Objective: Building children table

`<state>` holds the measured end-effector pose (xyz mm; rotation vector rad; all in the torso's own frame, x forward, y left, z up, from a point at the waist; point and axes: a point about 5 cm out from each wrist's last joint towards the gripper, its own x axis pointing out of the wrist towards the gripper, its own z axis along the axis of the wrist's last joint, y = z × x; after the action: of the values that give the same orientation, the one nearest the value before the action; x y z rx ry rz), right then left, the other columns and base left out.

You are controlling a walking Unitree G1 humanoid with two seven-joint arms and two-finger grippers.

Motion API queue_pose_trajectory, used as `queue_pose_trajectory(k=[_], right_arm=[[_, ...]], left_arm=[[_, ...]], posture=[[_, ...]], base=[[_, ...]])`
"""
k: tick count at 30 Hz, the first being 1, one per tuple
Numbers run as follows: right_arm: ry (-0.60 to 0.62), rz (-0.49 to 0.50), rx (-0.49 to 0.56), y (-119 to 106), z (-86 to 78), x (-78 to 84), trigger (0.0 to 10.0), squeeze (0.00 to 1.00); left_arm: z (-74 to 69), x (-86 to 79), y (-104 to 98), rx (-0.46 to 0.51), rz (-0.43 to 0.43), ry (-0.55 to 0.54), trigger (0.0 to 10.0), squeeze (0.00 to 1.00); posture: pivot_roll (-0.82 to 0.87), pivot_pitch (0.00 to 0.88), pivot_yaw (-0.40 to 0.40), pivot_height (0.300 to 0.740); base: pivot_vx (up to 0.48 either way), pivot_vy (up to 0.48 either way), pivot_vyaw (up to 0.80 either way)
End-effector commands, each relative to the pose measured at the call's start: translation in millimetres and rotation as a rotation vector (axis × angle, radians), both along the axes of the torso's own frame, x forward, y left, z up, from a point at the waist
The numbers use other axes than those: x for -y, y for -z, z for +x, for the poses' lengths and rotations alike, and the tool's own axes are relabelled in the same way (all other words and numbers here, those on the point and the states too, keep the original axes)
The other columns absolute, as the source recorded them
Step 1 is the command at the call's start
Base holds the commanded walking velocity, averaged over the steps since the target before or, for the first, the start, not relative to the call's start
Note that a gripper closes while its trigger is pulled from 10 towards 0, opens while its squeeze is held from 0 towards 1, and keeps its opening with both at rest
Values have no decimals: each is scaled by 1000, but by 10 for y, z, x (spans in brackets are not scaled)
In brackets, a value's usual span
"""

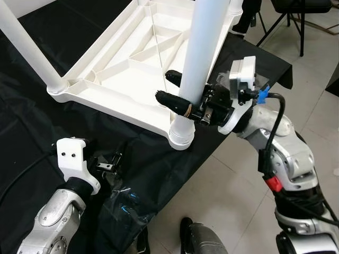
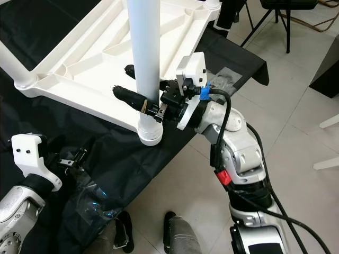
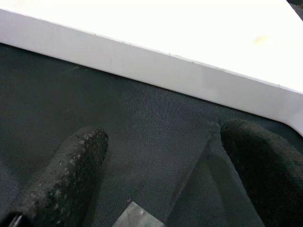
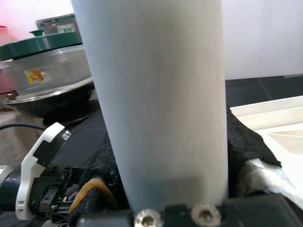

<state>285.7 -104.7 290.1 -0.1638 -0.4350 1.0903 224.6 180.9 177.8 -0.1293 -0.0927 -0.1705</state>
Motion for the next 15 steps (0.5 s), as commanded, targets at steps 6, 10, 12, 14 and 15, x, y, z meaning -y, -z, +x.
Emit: queue_pose_trajectory(k=[6, 10, 12, 14, 15], right_arm=[[139, -38, -118, 254, 50, 45, 10000, 0], [182, -22, -129, 279, 38, 25, 10000, 0], [205, -11, -136, 293, 28, 11, 10000, 0], [220, -3, -140, 301, 21, 3, 10000, 0], [243, 6, -146, 312, 14, -7, 10000, 0]], left_arm=[[-28, -3, 52, -21, -10, -7, 10000, 0], [-29, -2, 52, -21, -11, -6, 10000, 0], [-27, -3, 50, -20, -11, -6, 10000, 0], [-26, -3, 48, -20, -12, -6, 10000, 0], [-24, -4, 47, -20, -12, -6, 10000, 0]], posture=[[-39, 372, -26, 740], [-39, 372, -26, 740], [-41, 375, -26, 740], [-41, 375, -26, 740], [-43, 377, -24, 740]], base=[[0, 0, 0], [0, 0, 0], [0, 0, 0], [0, 0, 0], [0, 0, 0]])
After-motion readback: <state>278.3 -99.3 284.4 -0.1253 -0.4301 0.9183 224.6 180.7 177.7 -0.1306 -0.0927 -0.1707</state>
